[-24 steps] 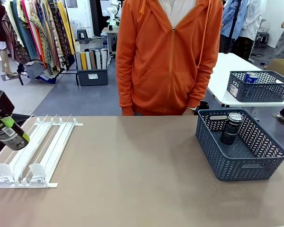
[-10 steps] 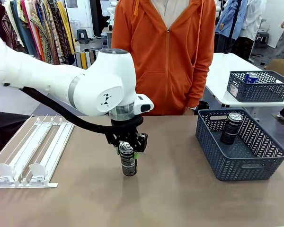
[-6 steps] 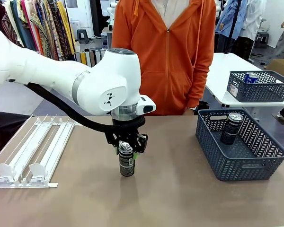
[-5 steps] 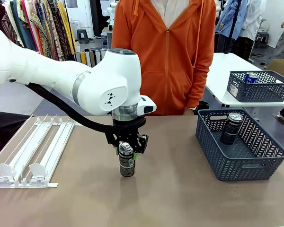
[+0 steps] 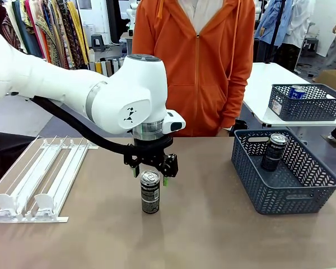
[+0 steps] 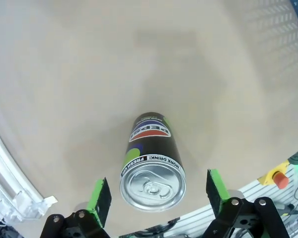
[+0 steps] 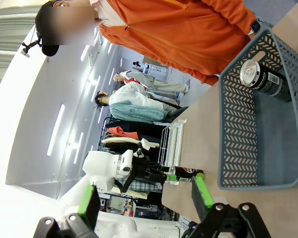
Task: Retrieve and store the cans from the dispenser.
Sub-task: Pick up one can from the Automatic Can Dispenser and place it in the middle of the table.
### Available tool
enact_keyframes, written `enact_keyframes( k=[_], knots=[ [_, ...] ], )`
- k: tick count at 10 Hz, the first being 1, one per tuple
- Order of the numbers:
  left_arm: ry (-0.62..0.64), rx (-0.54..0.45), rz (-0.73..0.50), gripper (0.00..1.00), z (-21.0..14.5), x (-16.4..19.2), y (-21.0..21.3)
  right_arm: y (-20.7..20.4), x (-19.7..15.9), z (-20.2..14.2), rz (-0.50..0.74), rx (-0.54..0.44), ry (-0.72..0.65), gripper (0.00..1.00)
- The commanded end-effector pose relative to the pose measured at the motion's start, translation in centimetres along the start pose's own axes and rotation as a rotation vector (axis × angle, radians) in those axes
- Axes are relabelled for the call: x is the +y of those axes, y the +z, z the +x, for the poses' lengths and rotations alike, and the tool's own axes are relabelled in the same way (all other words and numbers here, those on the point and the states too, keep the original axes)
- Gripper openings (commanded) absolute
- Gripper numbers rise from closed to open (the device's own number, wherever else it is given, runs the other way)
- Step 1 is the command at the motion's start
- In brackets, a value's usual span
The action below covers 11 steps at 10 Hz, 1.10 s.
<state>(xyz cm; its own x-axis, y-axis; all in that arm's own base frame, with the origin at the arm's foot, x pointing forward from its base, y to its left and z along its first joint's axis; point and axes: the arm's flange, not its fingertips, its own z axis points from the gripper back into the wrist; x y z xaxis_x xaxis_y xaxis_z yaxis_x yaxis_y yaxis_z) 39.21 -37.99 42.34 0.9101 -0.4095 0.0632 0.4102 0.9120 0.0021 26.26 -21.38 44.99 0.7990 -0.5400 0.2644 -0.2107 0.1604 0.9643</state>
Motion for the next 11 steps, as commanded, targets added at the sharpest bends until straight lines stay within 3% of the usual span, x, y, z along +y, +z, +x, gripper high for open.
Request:
enact_keyframes(
  k=[1, 3, 5, 7, 8, 9, 11],
  knots=[
    [0.038, -0.048, 0.018, 1.00, -0.6, 0.6, 1.3, -0.2, 0.4, 0.3, 0.020, -0.014, 0.001, 1.00],
    [0.034, -0.079, -0.044, 1.00, -2.8, 2.2, 4.3, -0.2, 0.4, 0.3, 0.020, -0.014, 0.001, 1.00],
    [0.070, -0.113, -0.110, 1.00, -7.0, 6.5, 8.4, -0.2, 0.4, 0.3, 0.020, -0.014, 0.001, 1.00],
    [0.128, -0.163, -0.310, 1.00, -11.3, 13.0, 11.6, -0.2, 0.4, 0.3, 0.020, -0.014, 0.001, 1.00],
    [0.139, -0.200, -0.468, 1.00, -14.1, 17.6, 12.9, -0.2, 0.4, 0.3, 0.020, -0.014, 0.001, 1.00],
    [0.214, -0.249, -0.557, 1.00, -16.4, 21.8, 13.3, -0.2, 0.4, 0.3, 0.020, -0.014, 0.001, 1.00],
    [0.225, -0.223, -0.813, 1.00, -20.5, 29.9, 12.3, -0.2, 0.4, 0.3, 0.020, -0.014, 0.001, 1.00]
  ],
)
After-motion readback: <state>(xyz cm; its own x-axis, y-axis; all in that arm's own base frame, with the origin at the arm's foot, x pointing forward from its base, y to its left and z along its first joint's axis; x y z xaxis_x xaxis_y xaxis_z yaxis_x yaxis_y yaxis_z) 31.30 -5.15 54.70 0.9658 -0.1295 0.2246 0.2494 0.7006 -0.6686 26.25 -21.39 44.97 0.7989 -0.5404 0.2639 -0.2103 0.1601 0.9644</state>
